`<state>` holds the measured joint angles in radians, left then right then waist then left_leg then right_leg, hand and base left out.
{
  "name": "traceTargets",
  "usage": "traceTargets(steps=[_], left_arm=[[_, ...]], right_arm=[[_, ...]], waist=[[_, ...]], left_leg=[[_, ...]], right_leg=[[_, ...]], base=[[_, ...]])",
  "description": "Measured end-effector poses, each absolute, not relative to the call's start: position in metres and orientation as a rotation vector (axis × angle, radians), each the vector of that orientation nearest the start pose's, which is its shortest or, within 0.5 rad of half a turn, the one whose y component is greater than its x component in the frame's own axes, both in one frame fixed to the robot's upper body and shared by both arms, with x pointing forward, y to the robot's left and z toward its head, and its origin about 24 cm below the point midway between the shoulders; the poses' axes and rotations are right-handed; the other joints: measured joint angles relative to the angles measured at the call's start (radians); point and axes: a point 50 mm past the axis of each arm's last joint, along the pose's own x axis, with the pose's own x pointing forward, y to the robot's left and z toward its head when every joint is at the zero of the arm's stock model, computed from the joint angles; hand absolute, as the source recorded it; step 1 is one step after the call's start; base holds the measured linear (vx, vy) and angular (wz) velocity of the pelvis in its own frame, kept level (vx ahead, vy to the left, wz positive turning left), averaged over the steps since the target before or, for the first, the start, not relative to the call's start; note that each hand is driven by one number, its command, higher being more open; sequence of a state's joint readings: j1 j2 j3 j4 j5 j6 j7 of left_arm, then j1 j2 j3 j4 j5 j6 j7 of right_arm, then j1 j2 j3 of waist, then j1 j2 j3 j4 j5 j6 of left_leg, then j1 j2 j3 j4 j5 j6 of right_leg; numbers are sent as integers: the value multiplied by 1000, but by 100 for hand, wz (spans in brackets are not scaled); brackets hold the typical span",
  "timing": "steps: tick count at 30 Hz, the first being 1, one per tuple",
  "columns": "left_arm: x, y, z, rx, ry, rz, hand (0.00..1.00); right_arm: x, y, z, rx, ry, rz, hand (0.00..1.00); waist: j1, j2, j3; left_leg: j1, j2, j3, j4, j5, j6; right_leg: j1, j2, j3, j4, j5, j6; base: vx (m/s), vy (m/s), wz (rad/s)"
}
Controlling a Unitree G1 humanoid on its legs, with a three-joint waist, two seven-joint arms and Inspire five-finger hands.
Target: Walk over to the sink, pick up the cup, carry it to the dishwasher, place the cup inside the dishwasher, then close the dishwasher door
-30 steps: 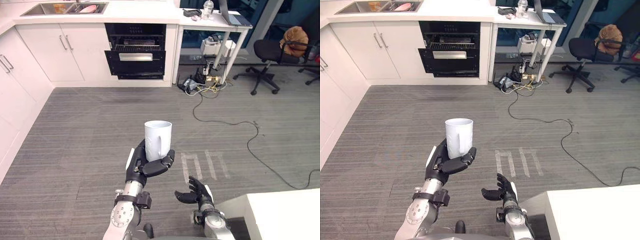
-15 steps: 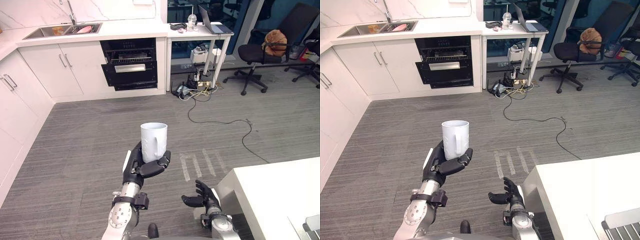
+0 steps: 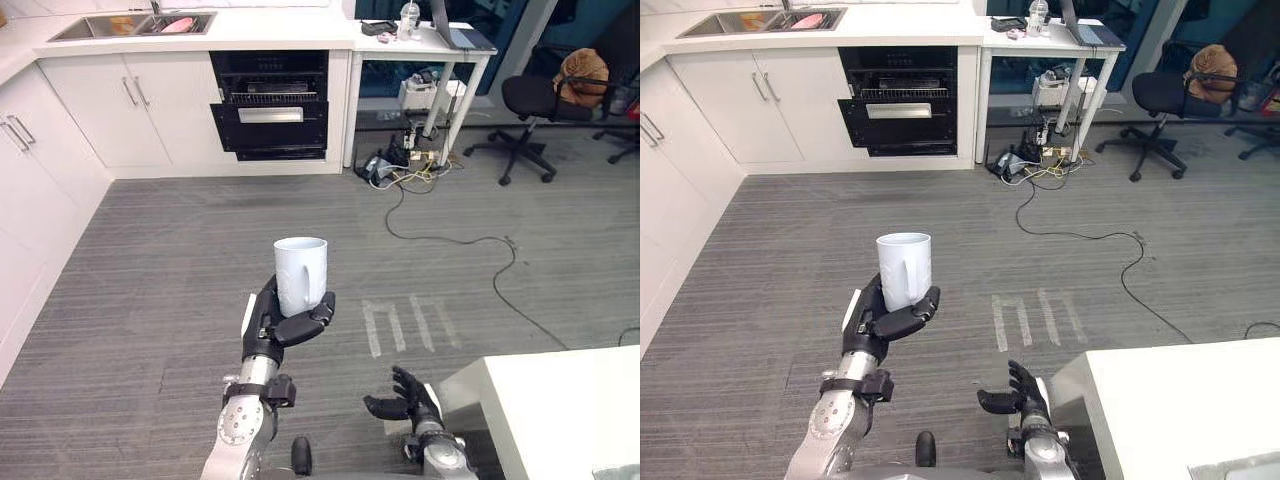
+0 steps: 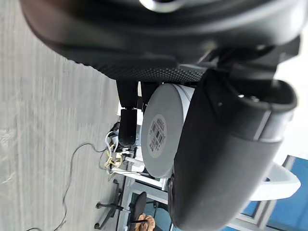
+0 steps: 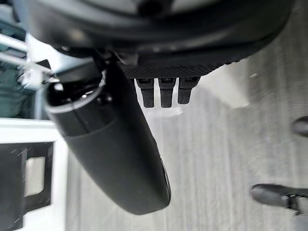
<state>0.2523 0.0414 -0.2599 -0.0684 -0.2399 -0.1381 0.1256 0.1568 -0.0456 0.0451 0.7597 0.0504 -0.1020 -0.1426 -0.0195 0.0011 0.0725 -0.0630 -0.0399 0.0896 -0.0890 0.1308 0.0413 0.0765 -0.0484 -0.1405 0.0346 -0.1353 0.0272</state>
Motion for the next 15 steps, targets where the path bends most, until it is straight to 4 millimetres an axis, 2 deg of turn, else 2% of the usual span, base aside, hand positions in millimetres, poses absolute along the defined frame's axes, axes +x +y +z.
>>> traceTargets(steps=[4, 8, 12, 14, 15], left_arm=[[197, 116, 2, -267, 138, -15, 30], [193, 119, -2, -270, 163, 0, 30], [193, 122, -1, -272, 158, 16, 30], [194, 121, 2, -285, 145, 16, 30], [194, 122, 4, -296, 138, 20, 30]], right_arm=[[127, -172, -134, -53, 824, -176, 90], [133, -171, -132, -51, 804, -183, 90], [147, -172, -125, -59, 754, -180, 90], [153, -172, -121, -58, 728, -179, 90], [159, -172, -118, -58, 708, -180, 90]], waist=[[0, 20, 10], [9, 19, 11], [54, 18, 16], [64, 15, 26], [66, 12, 34]], left_leg=[[-17, 4, -36, -5, 17, -10], [-28, -7, -126, -5, 32, -25], [-44, -13, -179, 0, 45, -39], [-55, -18, -181, 1, 46, -47], [-72, -7, -117, 20, 17, -34]], right_leg=[[-1, 2, -66, 10, 5, -4], [7, 2, -157, 56, -39, -15], [8, 4, -217, 79, -63, -27], [8, -2, -254, 94, -76, -30], [9, -8, -280, 99, -79, -30]], base=[[0, -60, 29], [35, -90, 66], [-11, -96, 52], [-50, -60, 55], [-50, -33, 61]])
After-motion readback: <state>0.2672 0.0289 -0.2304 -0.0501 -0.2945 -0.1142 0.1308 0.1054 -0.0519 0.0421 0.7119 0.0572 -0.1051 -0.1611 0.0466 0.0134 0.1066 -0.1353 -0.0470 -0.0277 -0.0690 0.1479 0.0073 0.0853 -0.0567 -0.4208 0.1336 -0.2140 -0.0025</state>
